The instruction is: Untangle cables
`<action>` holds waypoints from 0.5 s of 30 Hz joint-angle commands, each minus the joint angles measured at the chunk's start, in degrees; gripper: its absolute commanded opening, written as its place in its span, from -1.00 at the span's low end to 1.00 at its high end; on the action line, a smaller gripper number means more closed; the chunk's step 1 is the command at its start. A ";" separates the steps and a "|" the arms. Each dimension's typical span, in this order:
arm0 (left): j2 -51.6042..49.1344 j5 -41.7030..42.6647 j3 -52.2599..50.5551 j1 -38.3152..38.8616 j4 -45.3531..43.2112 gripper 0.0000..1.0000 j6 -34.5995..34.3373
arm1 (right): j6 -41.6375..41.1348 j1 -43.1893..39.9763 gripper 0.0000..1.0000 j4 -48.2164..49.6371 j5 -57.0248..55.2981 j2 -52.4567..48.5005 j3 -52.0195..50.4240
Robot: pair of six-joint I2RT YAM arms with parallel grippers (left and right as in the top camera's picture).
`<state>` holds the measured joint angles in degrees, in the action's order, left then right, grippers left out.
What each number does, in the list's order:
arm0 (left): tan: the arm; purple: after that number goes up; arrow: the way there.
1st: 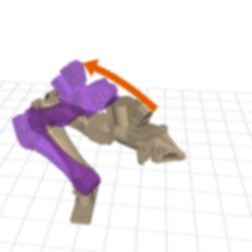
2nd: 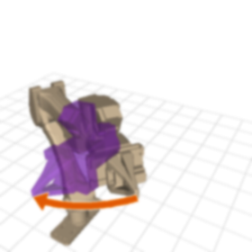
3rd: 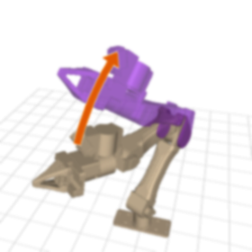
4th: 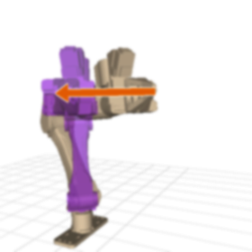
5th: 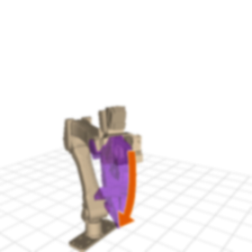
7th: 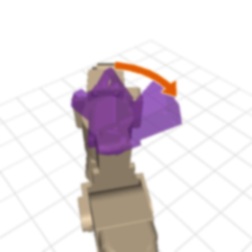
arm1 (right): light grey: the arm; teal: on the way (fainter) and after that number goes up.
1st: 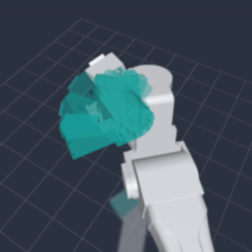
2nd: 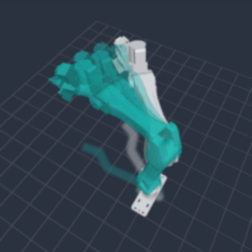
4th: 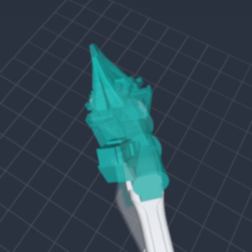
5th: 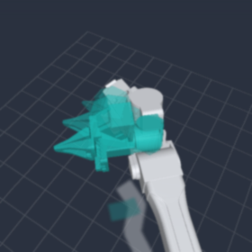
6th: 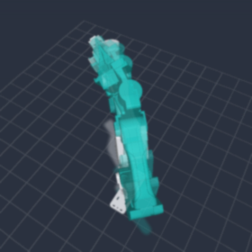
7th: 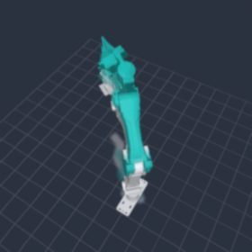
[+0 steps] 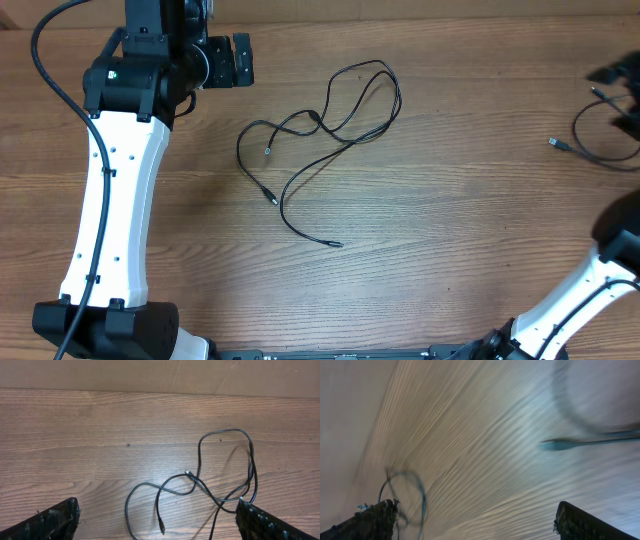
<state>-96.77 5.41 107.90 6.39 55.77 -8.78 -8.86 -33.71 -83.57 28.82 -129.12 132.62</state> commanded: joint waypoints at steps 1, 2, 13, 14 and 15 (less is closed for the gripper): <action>0.04 0.59 0.33 0.37 -0.07 0.99 1.01 | 1.44 7.74 1.00 -0.37 2.84 0.24 0.13; 0.04 0.59 0.33 0.37 -0.07 0.99 0.98 | 1.42 9.64 0.99 -0.33 2.86 0.24 0.13; 0.04 0.59 0.33 0.37 -0.07 0.99 0.98 | -10.23 36.17 1.00 4.11 -0.04 0.09 0.13; 0.04 0.59 0.33 0.37 -0.07 0.99 0.98 | -14.34 38.69 1.00 5.09 -1.81 0.09 0.13; 0.04 0.59 0.33 0.37 -0.07 0.99 1.01 | -17.14 40.30 1.00 5.62 -3.13 0.09 0.13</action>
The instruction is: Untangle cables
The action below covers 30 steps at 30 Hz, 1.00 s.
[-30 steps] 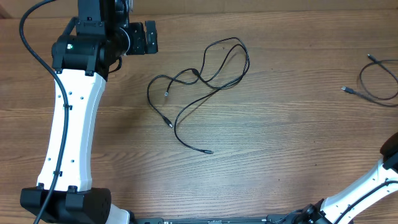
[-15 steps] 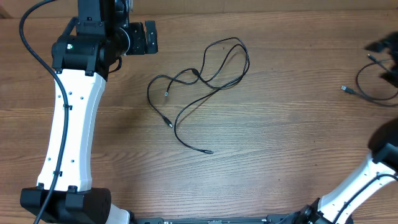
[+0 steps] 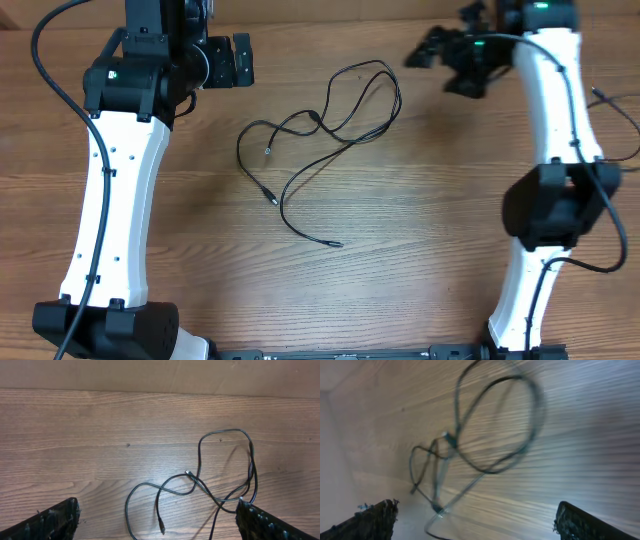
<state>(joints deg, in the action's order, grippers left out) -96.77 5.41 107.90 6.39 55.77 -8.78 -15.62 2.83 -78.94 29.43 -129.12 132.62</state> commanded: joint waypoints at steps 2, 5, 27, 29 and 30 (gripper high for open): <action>0.04 0.59 0.33 0.37 -0.07 0.99 1.01 | -17.29 7.67 1.00 2.01 -7.78 0.09 0.13; 0.04 0.59 0.33 0.37 -0.07 0.99 1.01 | -27.12 13.25 1.00 2.16 -14.86 0.09 0.09; 0.04 0.59 0.33 0.37 -0.07 0.99 1.01 | -42.05 22.95 -0.17 3.85 -27.39 -4.44 -5.01; 0.04 0.59 0.33 0.37 -0.07 0.99 1.01 | -42.07 22.91 -0.92 5.22 -27.41 -4.44 -6.80; 0.04 0.59 0.33 0.37 -0.07 0.99 1.01 | -42.03 22.86 -0.92 5.73 -27.45 -4.44 -7.19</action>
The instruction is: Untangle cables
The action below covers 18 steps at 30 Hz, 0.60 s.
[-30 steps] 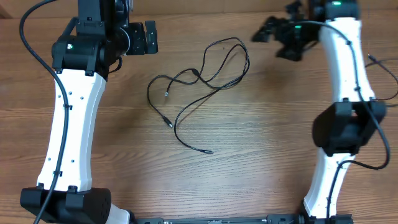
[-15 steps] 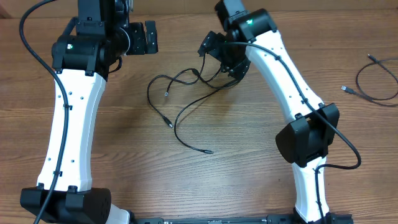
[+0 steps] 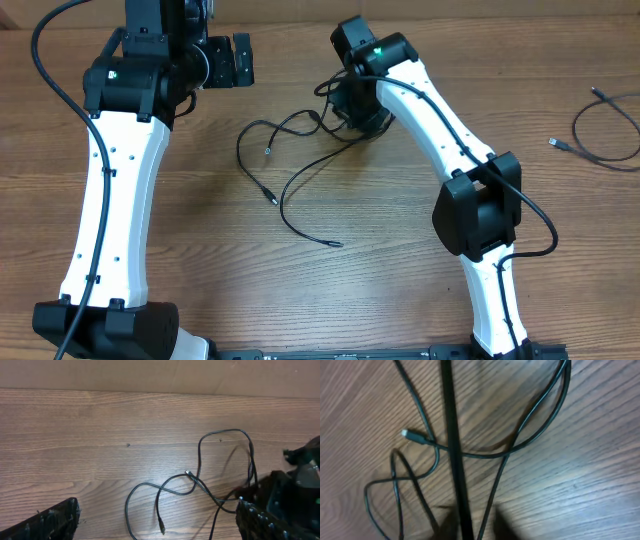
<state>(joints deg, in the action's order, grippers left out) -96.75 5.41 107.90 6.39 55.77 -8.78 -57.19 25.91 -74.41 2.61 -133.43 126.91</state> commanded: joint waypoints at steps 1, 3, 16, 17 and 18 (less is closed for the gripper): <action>0.02 0.59 0.33 0.37 -0.07 0.99 0.98 | -0.44 -0.50 -0.92 1.99 -0.63 -0.13 -1.81; 0.02 0.59 0.33 0.37 -0.07 0.99 1.01 | -0.44 -0.81 -0.92 2.19 -0.28 -0.11 -1.38; 0.02 0.59 0.33 0.37 -0.07 0.99 1.01 | 12.66 -2.43 -0.92 -6.54 -3.15 6.64 30.27; 0.02 0.59 0.33 0.37 -0.07 0.99 0.98 | 14.71 -2.43 -0.92 -5.44 -2.97 8.02 34.03; 0.02 0.59 0.33 0.37 -0.07 0.99 0.98 | 15.72 -2.43 -0.92 -4.94 -2.89 8.50 35.41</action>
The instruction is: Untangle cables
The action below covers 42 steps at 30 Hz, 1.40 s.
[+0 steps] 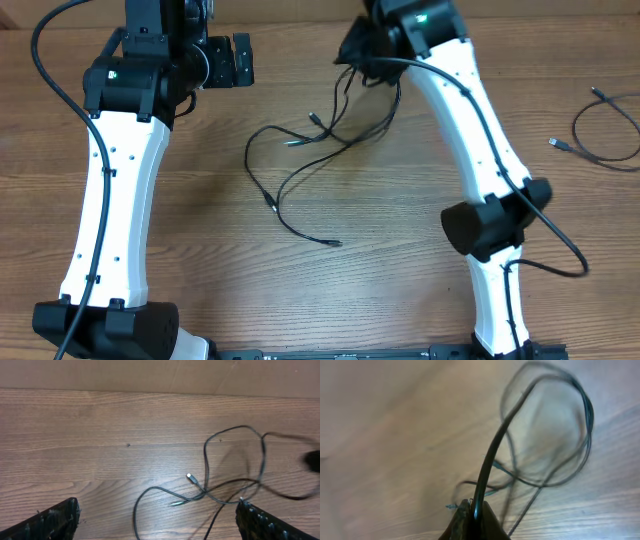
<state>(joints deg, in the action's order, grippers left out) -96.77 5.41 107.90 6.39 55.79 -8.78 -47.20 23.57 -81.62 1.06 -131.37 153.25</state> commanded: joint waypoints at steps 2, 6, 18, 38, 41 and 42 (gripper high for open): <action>0.04 0.59 0.33 0.37 -0.09 0.99 0.98 | 8.79 0.15 -0.92 3.89 -1.01 8.17 13.64; 0.04 0.59 0.33 0.37 -0.09 0.99 1.01 | 10.51 0.48 -0.92 7.10 -0.52 13.25 22.97; 0.04 0.59 0.33 0.37 -0.09 0.99 1.01 | 13.16 0.46 -0.92 7.85 4.85 18.27 25.22; 0.04 0.59 0.33 0.37 -0.09 0.99 1.01 | 17.75 0.46 -0.92 -0.31 8.90 18.12 25.22; 0.04 0.57 0.33 0.37 -0.20 0.99 1.05 | 19.50 0.46 -0.92 -1.27 8.85 18.12 25.22; 0.04 0.04 0.33 0.37 -1.14 0.99 1.11 | 20.00 0.46 -0.92 -1.51 8.85 18.12 25.22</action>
<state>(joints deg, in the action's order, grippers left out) -96.77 5.41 107.90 6.39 55.77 -8.78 -29.50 23.77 -82.96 10.04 -113.49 178.14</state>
